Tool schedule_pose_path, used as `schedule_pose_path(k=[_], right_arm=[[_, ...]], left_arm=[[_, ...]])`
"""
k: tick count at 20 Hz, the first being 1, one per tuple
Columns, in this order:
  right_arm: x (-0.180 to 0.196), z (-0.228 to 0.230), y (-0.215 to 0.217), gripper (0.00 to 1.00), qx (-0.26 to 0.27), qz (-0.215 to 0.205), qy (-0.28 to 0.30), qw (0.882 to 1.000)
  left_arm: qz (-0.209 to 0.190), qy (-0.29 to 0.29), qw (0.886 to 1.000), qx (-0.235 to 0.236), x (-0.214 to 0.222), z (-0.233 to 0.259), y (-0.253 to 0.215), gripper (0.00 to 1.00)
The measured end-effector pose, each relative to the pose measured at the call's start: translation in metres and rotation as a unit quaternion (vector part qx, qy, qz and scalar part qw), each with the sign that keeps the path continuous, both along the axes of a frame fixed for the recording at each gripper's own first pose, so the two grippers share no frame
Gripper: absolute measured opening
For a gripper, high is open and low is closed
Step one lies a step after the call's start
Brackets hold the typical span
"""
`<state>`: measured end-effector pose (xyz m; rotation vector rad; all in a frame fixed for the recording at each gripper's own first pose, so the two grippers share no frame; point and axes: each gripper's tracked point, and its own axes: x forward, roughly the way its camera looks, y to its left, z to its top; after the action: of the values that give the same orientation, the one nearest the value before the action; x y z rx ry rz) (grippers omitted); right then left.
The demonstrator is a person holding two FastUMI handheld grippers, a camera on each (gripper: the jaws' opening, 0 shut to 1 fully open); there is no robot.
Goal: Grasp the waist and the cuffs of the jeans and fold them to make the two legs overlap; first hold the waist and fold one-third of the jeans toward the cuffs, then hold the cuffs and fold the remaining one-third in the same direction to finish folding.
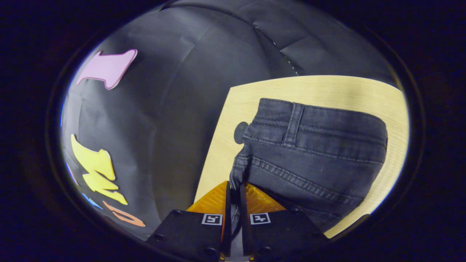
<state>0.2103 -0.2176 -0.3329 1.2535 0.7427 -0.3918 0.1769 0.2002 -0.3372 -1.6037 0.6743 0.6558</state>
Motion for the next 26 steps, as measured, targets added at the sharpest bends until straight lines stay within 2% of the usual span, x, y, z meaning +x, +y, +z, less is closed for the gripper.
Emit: schedule_pose_path(k=[4,6,7,8,9,11,13,14,16,17,18,23,26], right_arm=[[0.006,-0.025,0.001,0.13,-0.009,0.006,0.015,1.000],[0.007,-0.032,0.002,0.13,-0.011,0.005,0.021,1.000],[0.010,-0.028,0.003,0.13,-0.005,-0.003,0.012,1.000],[0.011,-0.027,0.005,0.19,0.003,-0.010,0.003,1.000],[0.020,-0.023,0.009,0.27,0.016,-0.012,-0.015,1.000],[0.029,-0.006,0.016,0.59,0.023,-0.004,-0.037,0.999],[0.027,-0.003,0.022,0.91,0.001,0.025,-0.033,0.999],[0.025,0.004,0.025,0.98,-0.002,0.037,-0.035,0.999],[0.023,0.023,0.032,0.98,0.003,0.046,-0.052,0.998],[0.018,0.033,0.035,0.92,0.001,0.049,-0.060,0.997],[0.012,0.044,0.036,0.98,-0.005,0.052,-0.069,0.996],[-0.035,0.081,0.041,0.98,-0.071,0.094,-0.083,0.990],[-0.070,0.091,0.032,0.98,-0.097,0.101,-0.076,0.987]], left_arm=[[-0.012,0.013,1.000,0.002,0.002,-0.019,-0.001,0.04],[-0.019,-0.004,1.000,0.014,0.009,-0.017,-0.001,0.05],[-0.024,-0.017,0.999,0.027,0.013,-0.011,0.000,0.10],[-0.024,-0.040,0.998,0.031,0.020,0.001,-0.001,0.26],[-0.024,-0.058,0.997,0.038,0.029,0.013,-0.001,0.51],[-0.048,-0.042,0.996,0.056,0.031,0.018,-0.002,1.00],[-0.063,-0.052,0.993,0.082,0.029,0.035,0.000,0.99],[-0.066,-0.061,0.992,0.091,0.028,0.046,-0.001,0.99],[-0.074,-0.085,0.987,0.112,0.037,0.060,-0.005,0.99],[-0.081,-0.100,0.983,0.127,0.025,0.082,-0.007,0.99],[-0.093,-0.116,0.978,0.144,0.023,0.098,-0.010,0.99],[-0.127,-0.180,0.945,0.242,0.002,0.178,-0.021,0.99],[-0.140,-0.212,0.919,0.300,-0.014,0.216,-0.029,0.99]])
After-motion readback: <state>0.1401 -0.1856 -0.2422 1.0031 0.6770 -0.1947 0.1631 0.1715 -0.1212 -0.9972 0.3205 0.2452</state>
